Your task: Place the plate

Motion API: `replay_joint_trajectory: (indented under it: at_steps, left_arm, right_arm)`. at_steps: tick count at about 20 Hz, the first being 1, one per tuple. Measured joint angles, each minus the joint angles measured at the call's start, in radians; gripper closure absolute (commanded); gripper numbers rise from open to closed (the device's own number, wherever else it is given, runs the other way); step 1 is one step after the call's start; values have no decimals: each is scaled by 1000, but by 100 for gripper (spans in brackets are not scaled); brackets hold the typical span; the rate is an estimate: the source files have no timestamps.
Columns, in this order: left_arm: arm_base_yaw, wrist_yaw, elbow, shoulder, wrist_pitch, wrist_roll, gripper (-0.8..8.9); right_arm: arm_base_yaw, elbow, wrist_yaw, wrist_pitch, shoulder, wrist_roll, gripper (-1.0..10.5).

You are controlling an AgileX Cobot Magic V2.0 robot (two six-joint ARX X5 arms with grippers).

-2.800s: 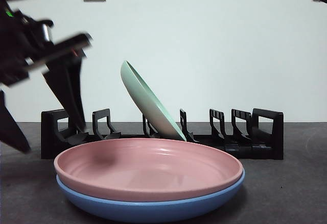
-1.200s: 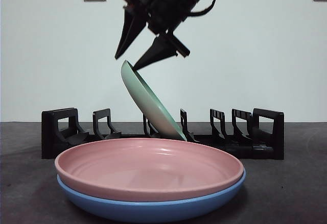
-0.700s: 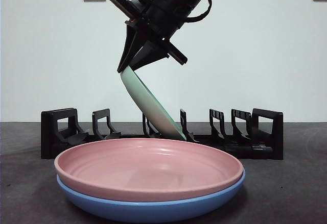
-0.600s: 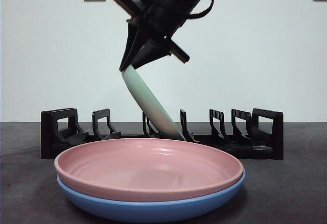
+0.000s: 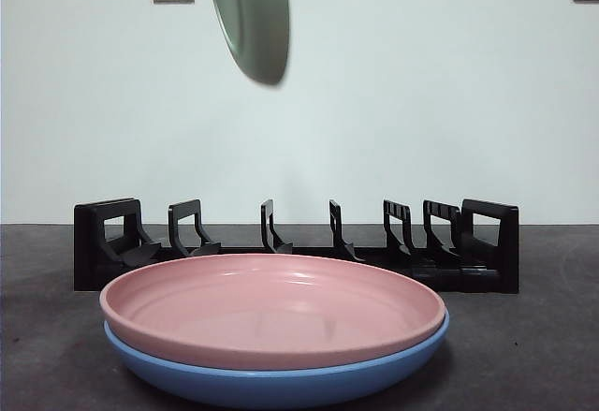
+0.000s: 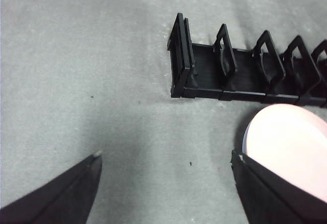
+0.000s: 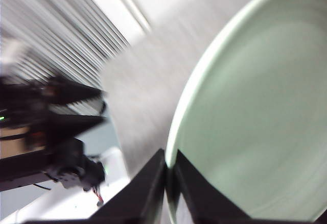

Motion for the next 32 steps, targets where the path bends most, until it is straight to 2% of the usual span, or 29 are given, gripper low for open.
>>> replay_joint_trajectory:
  at_steps: [2,5,8,11,15,18,22,26,32]
  left_arm:
    - [0,0,0,0,5,-12,408]
    - [0,0,0,0,5,-22,408]
    - [0,0,0,0,6,-35,408]
    - [0,0,0,0,5,-52,408]
    - [0,0,0,0,5,-69,408]
    - [0,0,0,0,5,-74,408]
    - [0,0,0,0,5,-74,408]
    - [0,0,0,0,5,-74,408]
    - [0,-5,0,0,5,-74,408]
  right_arm:
    - [21,-148,14,108,-134,-11,938]
    - [41,-433,91,282,-365,-17,938]
    - [69,-703,164,372,-539,-31,938]
    - [172,-878,317,322,-679,-148,938]
    - [359,-892,549,126,-708,-376,938]
    - [510,-892,652,78,-662,-494,933]
    - [610,-888,656,23,-515,-519,933]
    - [612,-802,658,-50,-348,-517,932]
    - [612,-712,658,-72,-205,-518,932]
